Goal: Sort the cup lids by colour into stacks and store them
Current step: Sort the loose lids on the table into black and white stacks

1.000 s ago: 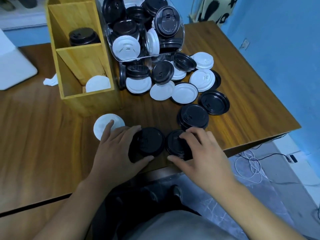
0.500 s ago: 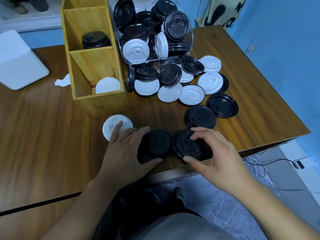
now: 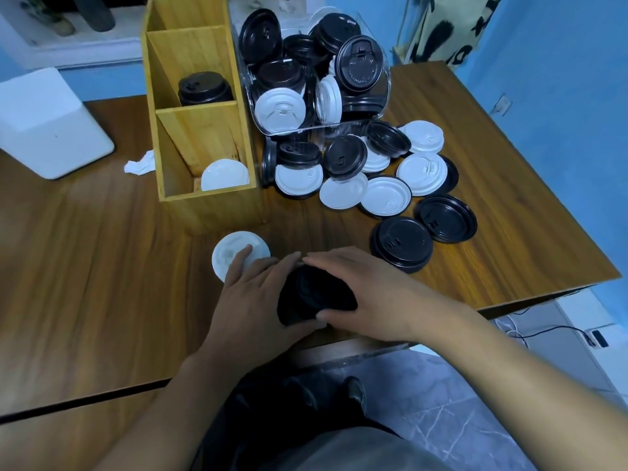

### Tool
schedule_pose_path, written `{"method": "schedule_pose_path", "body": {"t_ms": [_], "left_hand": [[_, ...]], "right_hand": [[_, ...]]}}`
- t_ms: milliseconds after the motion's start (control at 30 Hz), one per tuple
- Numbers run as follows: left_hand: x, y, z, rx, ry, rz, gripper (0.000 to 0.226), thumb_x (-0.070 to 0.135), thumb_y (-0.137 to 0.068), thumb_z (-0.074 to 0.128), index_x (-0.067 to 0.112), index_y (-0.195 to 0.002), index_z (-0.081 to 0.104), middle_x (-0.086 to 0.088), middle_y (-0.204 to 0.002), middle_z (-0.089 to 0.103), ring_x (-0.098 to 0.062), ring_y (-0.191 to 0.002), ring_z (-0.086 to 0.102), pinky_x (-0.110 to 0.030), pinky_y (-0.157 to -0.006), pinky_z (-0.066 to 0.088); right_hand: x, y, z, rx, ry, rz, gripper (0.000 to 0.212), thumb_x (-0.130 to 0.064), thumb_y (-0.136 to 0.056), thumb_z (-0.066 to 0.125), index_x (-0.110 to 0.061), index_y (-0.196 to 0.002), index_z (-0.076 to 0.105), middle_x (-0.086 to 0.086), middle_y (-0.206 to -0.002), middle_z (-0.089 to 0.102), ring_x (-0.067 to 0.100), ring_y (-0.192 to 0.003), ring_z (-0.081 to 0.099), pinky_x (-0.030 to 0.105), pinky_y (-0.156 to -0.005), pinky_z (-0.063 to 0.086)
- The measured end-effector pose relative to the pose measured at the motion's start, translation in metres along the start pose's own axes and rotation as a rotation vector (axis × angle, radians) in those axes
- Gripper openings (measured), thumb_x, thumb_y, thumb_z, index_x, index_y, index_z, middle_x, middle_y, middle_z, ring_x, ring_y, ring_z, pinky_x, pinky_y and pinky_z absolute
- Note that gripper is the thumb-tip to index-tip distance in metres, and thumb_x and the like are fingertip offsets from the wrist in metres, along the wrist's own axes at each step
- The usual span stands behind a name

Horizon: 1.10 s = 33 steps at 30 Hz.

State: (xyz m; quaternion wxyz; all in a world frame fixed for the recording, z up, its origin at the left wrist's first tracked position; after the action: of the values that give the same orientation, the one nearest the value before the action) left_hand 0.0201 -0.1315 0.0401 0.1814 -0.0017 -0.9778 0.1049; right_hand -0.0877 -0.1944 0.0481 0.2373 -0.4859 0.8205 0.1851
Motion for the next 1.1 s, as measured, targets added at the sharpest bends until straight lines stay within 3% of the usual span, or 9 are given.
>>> {"method": "schedule_pose_path", "body": {"t_ms": [100,267,500,633,700,767,867,967,1100], "left_hand": [[-0.002,0.0,0.002,0.0,0.0,0.0,0.091,0.078,-0.078,0.06,0.015,-0.143,0.053,0.004,-0.129,0.067,-0.014,-0.125,0.056,-0.053,-0.122,0.022],[-0.003,0.0,0.003,-0.003,-0.005,0.016,0.091,0.079,-0.076,0.061,0.014,-0.139,0.057,0.006,-0.124,0.069,-0.013,-0.123,0.057,-0.051,-0.122,0.022],[0.002,0.001,0.002,-0.008,-0.003,0.055,0.092,0.077,-0.074,0.066,0.015,-0.141,0.055,0.006,-0.126,0.066,-0.015,-0.124,0.057,-0.053,-0.122,0.02],[0.004,0.001,0.001,-0.005,-0.011,0.058,0.085,0.076,-0.082,0.058,0.014,-0.141,0.055,0.004,-0.127,0.066,-0.016,-0.125,0.058,-0.054,-0.123,0.019],[0.004,0.001,0.001,-0.008,-0.013,0.054,0.08,0.074,-0.084,0.056,0.016,-0.139,0.057,0.003,-0.125,0.067,-0.017,-0.123,0.058,-0.056,-0.122,0.019],[0.004,0.0,0.002,-0.023,-0.026,0.045,0.08,0.075,-0.082,0.058,0.019,-0.139,0.057,0.004,-0.125,0.068,-0.016,-0.124,0.058,-0.058,-0.122,0.019],[0.004,0.0,0.003,-0.022,-0.055,0.042,0.08,0.075,-0.081,0.061,0.019,-0.137,0.059,0.004,-0.124,0.068,-0.016,-0.124,0.058,-0.058,-0.122,0.019],[0.007,0.0,0.002,-0.015,-0.075,0.052,0.078,0.072,-0.08,0.064,0.016,-0.135,0.061,0.003,-0.123,0.068,-0.017,-0.122,0.06,-0.059,-0.121,0.02],[0.009,-0.001,0.002,-0.01,-0.106,0.061,0.078,0.071,-0.081,0.065,0.014,-0.134,0.062,0.001,-0.122,0.069,-0.019,-0.12,0.061,-0.06,-0.121,0.021]], "right_hand": [[-0.001,-0.003,0.007,0.019,0.009,0.037,0.072,-0.046,-0.092,0.069,-0.027,-0.154,0.039,-0.013,-0.155,0.041,0.006,-0.142,0.028,0.021,-0.116,0.025],[0.005,-0.006,0.012,0.029,-0.052,0.073,0.07,-0.041,-0.09,0.073,-0.027,-0.152,0.044,-0.012,-0.154,0.042,0.006,-0.142,0.029,0.016,-0.113,0.019],[0.006,-0.014,0.008,0.003,-0.044,0.114,0.068,-0.048,-0.081,0.079,-0.032,-0.14,0.051,-0.016,-0.143,0.049,0.009,-0.133,0.034,0.039,-0.11,0.038],[-0.001,-0.009,0.005,-0.017,0.033,0.081,0.07,-0.059,-0.084,0.07,-0.035,-0.145,0.045,-0.017,-0.149,0.046,0.008,-0.137,0.033,0.04,-0.11,0.039],[-0.002,0.005,-0.017,0.108,-0.081,0.063,0.061,-0.057,-0.09,0.065,-0.032,-0.143,0.051,-0.016,-0.151,0.046,0.005,-0.139,0.035,0.031,-0.112,0.036],[0.014,0.033,-0.063,0.409,-0.113,0.051,0.039,-0.04,-0.096,0.064,-0.025,-0.132,0.063,-0.012,-0.139,0.059,0.008,-0.129,0.048,0.022,-0.107,0.038],[0.07,0.081,-0.11,0.675,0.123,0.182,0.027,-0.013,-0.094,0.064,-0.019,-0.121,0.067,-0.006,-0.124,0.065,0.021,-0.117,0.054,0.028,-0.103,0.04],[0.129,0.096,-0.106,0.46,0.339,0.395,0.034,-0.022,-0.087,0.069,-0.025,-0.121,0.066,-0.008,-0.132,0.061,0.023,-0.121,0.045,0.046,-0.099,0.045],[0.145,0.105,-0.107,0.388,0.346,0.423,0.012,-0.04,-0.091,0.064,-0.032,-0.099,0.063,-0.01,-0.114,0.067,0.02,-0.114,0.048,0.044,-0.087,0.046]]}}
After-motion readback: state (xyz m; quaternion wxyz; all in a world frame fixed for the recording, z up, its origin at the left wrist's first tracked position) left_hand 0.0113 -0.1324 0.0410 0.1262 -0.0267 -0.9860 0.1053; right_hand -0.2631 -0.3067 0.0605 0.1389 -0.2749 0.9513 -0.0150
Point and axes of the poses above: each hand's wrist, its own y-axis away from the middle knuckle, its own z-axis out of the palm, x = y × z, the point moved 10 cm from there along -y, towards the middle knuckle
